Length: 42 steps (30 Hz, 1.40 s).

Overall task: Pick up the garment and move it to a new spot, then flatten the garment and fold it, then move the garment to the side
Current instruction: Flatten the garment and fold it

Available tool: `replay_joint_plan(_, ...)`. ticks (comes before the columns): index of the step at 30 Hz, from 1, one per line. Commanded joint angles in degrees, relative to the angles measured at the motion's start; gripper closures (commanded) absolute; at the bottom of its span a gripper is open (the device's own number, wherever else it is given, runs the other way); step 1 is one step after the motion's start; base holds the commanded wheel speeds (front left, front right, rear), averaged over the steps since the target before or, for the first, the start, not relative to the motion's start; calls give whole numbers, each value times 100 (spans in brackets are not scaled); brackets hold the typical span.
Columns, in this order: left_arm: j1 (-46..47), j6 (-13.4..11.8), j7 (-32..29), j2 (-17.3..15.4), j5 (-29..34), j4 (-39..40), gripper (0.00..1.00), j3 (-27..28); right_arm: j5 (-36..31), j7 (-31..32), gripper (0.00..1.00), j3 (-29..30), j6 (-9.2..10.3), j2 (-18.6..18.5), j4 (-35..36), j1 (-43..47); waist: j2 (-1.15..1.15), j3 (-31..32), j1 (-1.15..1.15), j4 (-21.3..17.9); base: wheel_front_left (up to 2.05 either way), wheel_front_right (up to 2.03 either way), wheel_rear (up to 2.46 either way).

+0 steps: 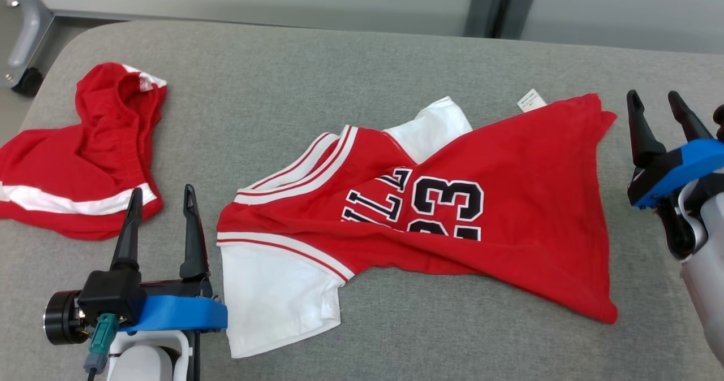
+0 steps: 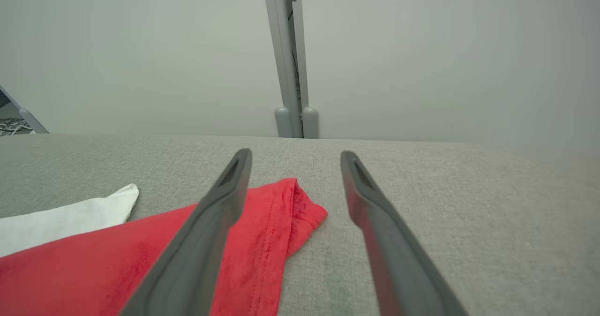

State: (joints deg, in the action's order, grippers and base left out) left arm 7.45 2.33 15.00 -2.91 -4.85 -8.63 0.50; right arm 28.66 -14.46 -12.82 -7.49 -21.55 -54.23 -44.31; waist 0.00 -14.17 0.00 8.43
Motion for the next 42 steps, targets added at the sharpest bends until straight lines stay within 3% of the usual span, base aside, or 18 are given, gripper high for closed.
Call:
replay_joint_plan(1, -19, 10, 27, 5, 47, 7, 0, 24, 32, -31, 0, -14, -1, -41, 50, 154, 0, 70, 0, -78, 0, 0, 0)
replay_joint_plan(9, -170, 53, 27, 4, 132, 47, 0, 174, -9, -75, 0, 314, -1, -144, 1282, 1193, 0, 248, 0, -313, 0, 0, 0)
replay_joint_plan(15, -277, 71, 27, 4, 178, 87, 0, 212, -190, -49, 0, 386, -1, 36, 2154, 2244, 0, 352, 0, -376, 0, 0, 0)
replay_joint_plan(22, -337, 84, 27, 4, 210, 121, 0, 254, -337, 401, 0, 396, -1, 266, 2840, 2954, 0, 381, 0, -419, 0, 0, 0)
replay_joint_plan(30, -276, 105, 27, 4, 225, 135, 0, 174, -469, 975, 0, 401, -1, 399, 3080, 3151, 0, 315, 0, -282, 0, 0, 0)
replay_joint_plan(42, -233, 83, 27, 4, 159, 98, 0, 128, -420, 1264, 0, 342, -1, 457, 2576, 3001, 0, 219, 0, -108, 0, 0, 0)
